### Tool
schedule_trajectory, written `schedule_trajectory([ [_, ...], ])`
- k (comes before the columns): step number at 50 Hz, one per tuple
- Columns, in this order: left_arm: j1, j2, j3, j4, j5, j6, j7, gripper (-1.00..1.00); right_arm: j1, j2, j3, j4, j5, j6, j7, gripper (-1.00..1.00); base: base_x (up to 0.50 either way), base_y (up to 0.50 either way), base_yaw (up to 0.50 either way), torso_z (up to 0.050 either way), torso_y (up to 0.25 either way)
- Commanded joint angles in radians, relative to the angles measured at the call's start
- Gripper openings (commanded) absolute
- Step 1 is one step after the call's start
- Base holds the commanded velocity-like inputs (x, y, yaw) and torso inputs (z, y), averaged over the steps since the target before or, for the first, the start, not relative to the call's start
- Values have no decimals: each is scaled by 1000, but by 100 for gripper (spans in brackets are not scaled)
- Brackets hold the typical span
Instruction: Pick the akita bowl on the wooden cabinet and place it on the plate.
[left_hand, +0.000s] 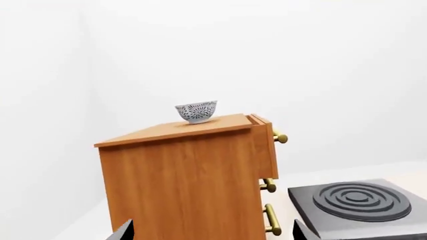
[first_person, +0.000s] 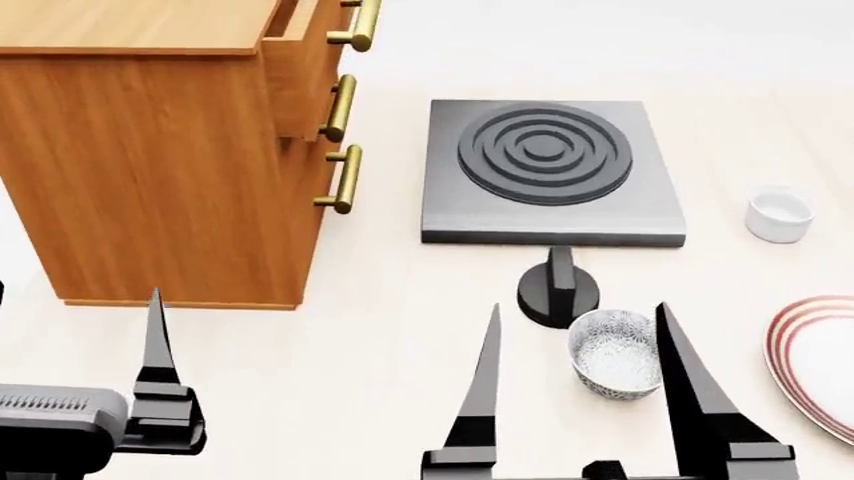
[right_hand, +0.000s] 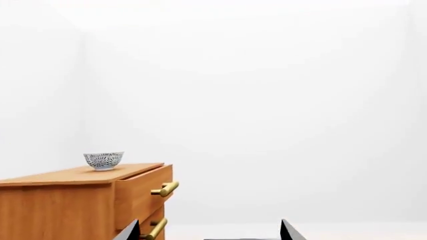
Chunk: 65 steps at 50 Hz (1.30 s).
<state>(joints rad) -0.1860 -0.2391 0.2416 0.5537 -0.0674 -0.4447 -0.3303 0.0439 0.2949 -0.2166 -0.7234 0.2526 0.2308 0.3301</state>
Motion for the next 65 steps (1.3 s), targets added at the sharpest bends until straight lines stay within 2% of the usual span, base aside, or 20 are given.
schedule_trajectory([
  [1, -1, -5, 5, 9, -5, -4, -5, 100, 1, 5, -4, 0, 5, -9, 5, 100, 285, 0, 0, 0, 0],
  [10, -23, -14, 9, 95, -10, -81, -8, 100, 4, 9, -16, 1, 1, -10, 9, 100, 286, 0, 0, 0, 0],
  [17, -126, -28, 16, 239, -12, -256, -2, 100, 7, 12, -20, 0, 0, -4, 16, 100, 204, 0, 0, 0, 0],
  [27, -239, -37, 39, 336, -10, -410, 8, 100, 9, 17, -24, -2, 2, -1, 23, 100, 5, 0, 0, 0, 0],
  [43, -448, -25, 34, 320, -49, -578, 55, 100, 8, 28, -27, -17, 10, -3, 30, 100, 0, 0, 0, 0, 0],
  [53, -632, -12, 25, 298, -73, -703, 83, 100, 6, 34, -28, -22, 16, -12, 31, 100, 0, 0, 0, 0, 0],
  [65, -720, 1, 37, 271, -86, -746, 93, 100, 4, 40, -38, -23, 7, -23, 34, 100, 294, 0, 0, 0, 0],
])
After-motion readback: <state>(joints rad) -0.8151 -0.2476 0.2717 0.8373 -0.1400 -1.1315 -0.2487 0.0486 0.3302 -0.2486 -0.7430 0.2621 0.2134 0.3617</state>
